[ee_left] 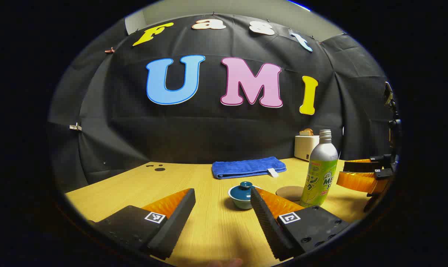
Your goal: Open the teacup lid with one hand, grasp the water bottle and pour water into the teacup with the other hand; after pouring, place the water bottle on the coaster and then close the teacup lid.
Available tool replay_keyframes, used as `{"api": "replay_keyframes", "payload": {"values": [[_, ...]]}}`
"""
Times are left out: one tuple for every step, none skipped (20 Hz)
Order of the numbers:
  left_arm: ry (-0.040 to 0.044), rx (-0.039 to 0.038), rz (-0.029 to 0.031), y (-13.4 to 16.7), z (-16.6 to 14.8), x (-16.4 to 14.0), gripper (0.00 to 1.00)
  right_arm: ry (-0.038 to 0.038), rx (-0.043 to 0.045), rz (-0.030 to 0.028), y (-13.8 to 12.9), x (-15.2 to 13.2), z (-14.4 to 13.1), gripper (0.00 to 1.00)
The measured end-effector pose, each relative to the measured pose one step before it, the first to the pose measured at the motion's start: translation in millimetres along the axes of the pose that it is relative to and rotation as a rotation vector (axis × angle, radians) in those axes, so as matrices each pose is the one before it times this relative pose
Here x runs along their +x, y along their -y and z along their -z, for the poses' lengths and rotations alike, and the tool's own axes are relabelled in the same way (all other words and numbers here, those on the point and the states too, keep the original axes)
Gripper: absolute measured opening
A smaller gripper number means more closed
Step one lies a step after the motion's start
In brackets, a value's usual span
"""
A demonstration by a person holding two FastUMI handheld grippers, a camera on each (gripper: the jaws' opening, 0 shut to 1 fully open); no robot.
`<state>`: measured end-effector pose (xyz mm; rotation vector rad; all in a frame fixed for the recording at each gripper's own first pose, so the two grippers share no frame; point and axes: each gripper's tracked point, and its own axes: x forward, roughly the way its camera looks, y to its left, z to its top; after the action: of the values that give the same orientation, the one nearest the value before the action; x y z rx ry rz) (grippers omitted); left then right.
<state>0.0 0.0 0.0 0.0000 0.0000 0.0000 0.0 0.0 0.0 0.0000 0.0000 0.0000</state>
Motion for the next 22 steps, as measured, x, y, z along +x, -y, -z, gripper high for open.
{"api": "replay_keyframes", "payload": {"values": [[0.00023, 0.00018, 0.00020, 0.15, -0.77, 0.09, 0.95, -0.00002, -0.00009, -0.00020, -0.18, 0.00, -0.18, 0.98], [-0.00017, -0.00017, -0.00001, -0.20, -0.59, 0.21, 0.95, -0.00018, 0.00008, 0.00003, 0.31, -0.87, 0.03, 0.98], [0.00050, -0.00002, -0.00014, -0.25, 0.56, 0.71, 0.95, -0.00003, -0.00004, -0.00002, -0.03, -0.07, 0.01, 0.97], [0.00031, 0.00035, 0.00003, 0.28, -0.65, -0.46, 0.95, 0.00001, -0.00016, -0.00023, 0.24, 0.50, 0.02, 0.96], [0.00034, -0.00024, -0.00007, -0.05, 1.00, -0.13, 0.95, -0.00023, 0.00005, -0.00010, -0.07, 0.57, 0.29, 0.97], [0.00005, 0.00017, -0.00018, 0.09, -0.26, 0.10, 0.95, 0.00024, -0.00005, -0.00024, 0.39, -0.29, -0.35, 0.97], [-0.00015, -0.00007, -0.00005, -0.17, 0.96, -0.01, 0.95, -0.00033, 0.00026, -0.00002, -0.33, -0.22, 0.08, 0.97], [0.00019, 0.00003, 0.00001, 0.17, -0.86, -0.45, 0.95, 0.00011, 0.00007, -0.00020, 0.31, -0.05, 0.24, 0.98], [-0.00011, -0.00012, 0.00010, -0.16, 0.50, 0.03, 0.95, -0.00001, 0.00000, -0.00014, -0.03, 0.51, -0.30, 0.98], [0.00012, 0.00004, 0.00012, 0.08, -0.78, -0.01, 0.95, -0.00020, 0.00001, -0.00018, 0.16, 0.06, 0.11, 0.98], [0.00000, -0.00003, 0.00002, -0.23, 1.08, -0.16, 0.95, 0.00017, -0.00010, -0.00007, -0.06, -0.16, -0.11, 0.97], [0.00000, 0.00000, 0.00004, -0.18, -1.12, 0.32, 0.95, -0.00031, 0.00001, -0.00011, 0.41, -0.05, 0.31, 0.98], [0.00007, -0.00006, 0.00012, 0.17, 0.96, -0.16, 0.95, 0.00016, -0.00006, 0.00009, -0.32, -0.70, -0.39, 0.98], [0.00002, -0.00007, -0.00015, 0.13, 0.63, -0.25, 0.95, -0.00010, 0.00009, -0.00008, -0.01, 0.42, 0.28, 0.98], [-0.00022, -0.00010, 0.00001, 0.31, -0.87, 0.08, 0.95, 0.00003, -0.00002, 0.00000, 0.60, 0.01, 0.10, 0.98], [-0.00008, -0.00028, -0.00005, -0.50, 0.70, 0.02, 0.95, -0.00008, 0.00007, -0.00002, -0.25, 0.26, -0.05, 0.98], [0.00001, -0.00015, 0.00092, 0.05, -0.70, 0.61, 0.95, -0.00012, 0.00025, -0.00007, 0.17, 0.33, 0.19, 0.98], [0.00137, 0.00062, 0.00389, 0.93, 0.89, 1.38, 0.95, -0.00020, 0.00021, -0.00019, 0.21, 0.17, 0.02, 0.98], [0.00203, 0.00001, 0.00428, 0.73, -1.66, 3.95, 0.95, -0.00001, 0.00000, 0.00023, -0.14, -0.88, -0.64, 0.96], [-0.00128, 0.00043, 0.00362, -0.16, 0.96, 6.19, 0.95, -0.00038, -0.00045, 0.00269, 0.88, -0.05, 0.52, 0.97], [0.00091, 0.00117, 0.02098, 2.86, -0.66, 6.91, 0.95, -0.00008, 0.00007, 0.00024, -0.57, 0.37, 0.02, 0.98], [0.00064, -0.00034, 0.03002, 5.34, 0.19, 8.18, 0.95, -0.00008, 0.00000, 0.00020, 0.50, 0.22, -0.38, 0.98]]}}
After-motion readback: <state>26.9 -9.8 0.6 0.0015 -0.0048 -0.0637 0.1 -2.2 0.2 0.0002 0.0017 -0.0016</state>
